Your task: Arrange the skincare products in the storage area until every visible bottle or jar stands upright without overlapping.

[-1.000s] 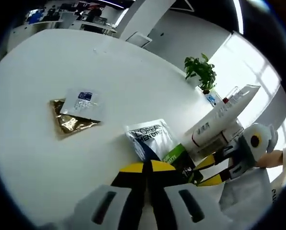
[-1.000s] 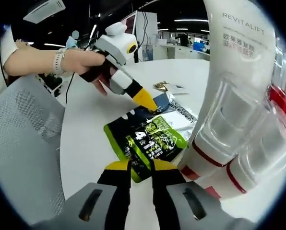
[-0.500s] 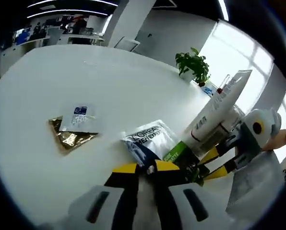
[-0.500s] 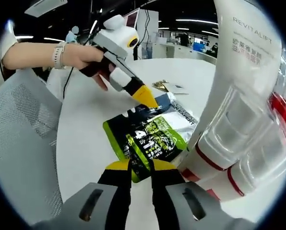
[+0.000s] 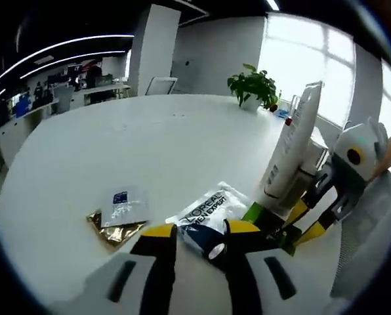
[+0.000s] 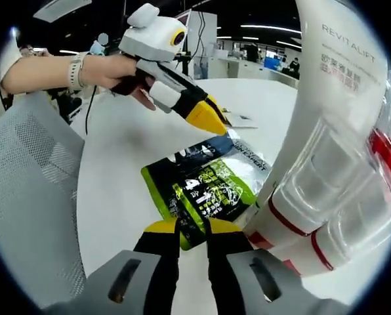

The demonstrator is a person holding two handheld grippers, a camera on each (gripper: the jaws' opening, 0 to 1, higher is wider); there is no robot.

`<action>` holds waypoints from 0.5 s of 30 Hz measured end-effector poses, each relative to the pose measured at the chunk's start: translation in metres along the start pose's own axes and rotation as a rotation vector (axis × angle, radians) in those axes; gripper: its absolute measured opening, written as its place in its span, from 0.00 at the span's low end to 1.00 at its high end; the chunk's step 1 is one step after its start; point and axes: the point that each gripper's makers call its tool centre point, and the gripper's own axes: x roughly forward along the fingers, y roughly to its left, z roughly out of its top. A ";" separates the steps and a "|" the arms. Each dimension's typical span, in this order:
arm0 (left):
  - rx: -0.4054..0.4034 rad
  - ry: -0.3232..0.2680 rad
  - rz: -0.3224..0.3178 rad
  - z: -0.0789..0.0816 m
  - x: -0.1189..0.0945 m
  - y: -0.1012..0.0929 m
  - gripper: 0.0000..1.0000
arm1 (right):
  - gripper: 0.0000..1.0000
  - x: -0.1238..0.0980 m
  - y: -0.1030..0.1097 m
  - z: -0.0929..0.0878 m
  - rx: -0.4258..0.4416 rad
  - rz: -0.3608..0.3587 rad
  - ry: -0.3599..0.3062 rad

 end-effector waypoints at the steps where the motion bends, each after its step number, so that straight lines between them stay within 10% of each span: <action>1: 0.004 0.006 -0.003 -0.001 0.002 -0.001 0.25 | 0.16 0.000 0.000 0.000 0.001 -0.001 0.000; 15: 0.024 0.102 0.006 -0.024 0.011 0.007 0.28 | 0.16 0.000 0.000 0.000 -0.001 -0.001 0.004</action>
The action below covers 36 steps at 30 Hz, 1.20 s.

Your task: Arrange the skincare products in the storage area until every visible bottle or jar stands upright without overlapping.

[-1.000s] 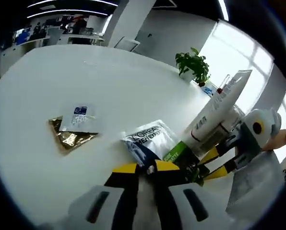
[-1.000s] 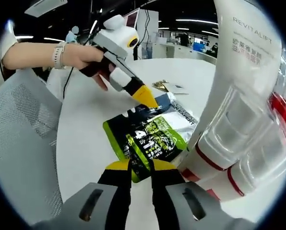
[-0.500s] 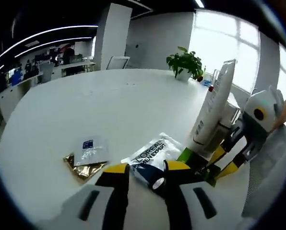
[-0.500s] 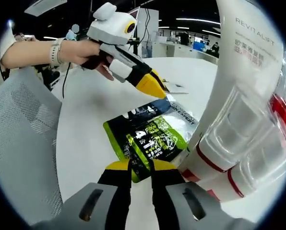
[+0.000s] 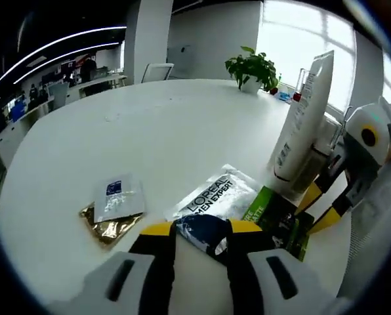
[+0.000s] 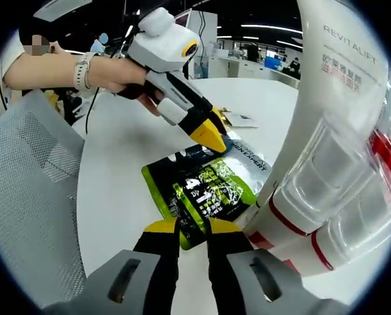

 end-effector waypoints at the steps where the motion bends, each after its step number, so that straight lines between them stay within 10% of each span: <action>1: 0.007 0.008 -0.004 0.000 0.000 -0.004 0.29 | 0.16 0.000 0.000 0.000 0.000 0.000 0.000; 15: 0.060 -0.023 0.022 0.007 -0.010 -0.001 0.27 | 0.18 0.000 0.000 -0.001 0.010 -0.002 0.027; 36: -0.075 -0.126 -0.001 0.032 -0.072 -0.032 0.36 | 0.22 -0.042 0.030 0.033 -0.007 -0.005 -0.048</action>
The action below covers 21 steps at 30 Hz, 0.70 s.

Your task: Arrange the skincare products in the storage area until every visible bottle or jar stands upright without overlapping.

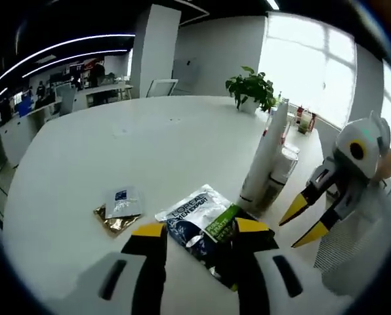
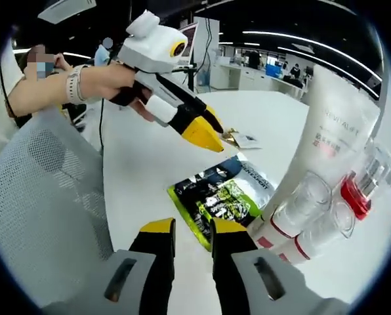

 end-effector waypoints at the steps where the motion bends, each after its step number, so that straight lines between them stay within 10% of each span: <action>1: -0.002 0.004 -0.002 0.000 -0.005 -0.004 0.36 | 0.23 -0.004 0.001 0.001 -0.004 -0.008 -0.004; 21: 0.097 -0.018 0.041 0.007 -0.069 -0.024 0.57 | 0.61 -0.071 -0.005 0.003 0.094 -0.170 -0.030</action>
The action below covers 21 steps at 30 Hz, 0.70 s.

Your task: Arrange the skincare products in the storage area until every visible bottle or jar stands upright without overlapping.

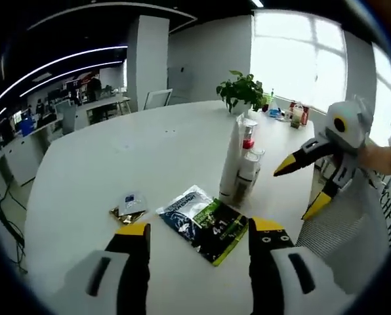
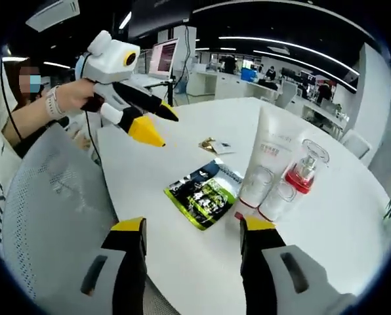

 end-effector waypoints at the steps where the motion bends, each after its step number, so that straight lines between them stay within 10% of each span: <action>1: -0.001 0.000 0.003 -0.001 -0.003 0.000 0.58 | 0.63 -0.003 -0.003 0.000 0.008 -0.013 -0.004; 21: -0.024 0.001 0.048 -0.017 -0.054 -0.011 0.86 | 0.91 -0.042 -0.023 -0.003 0.094 -0.145 -0.025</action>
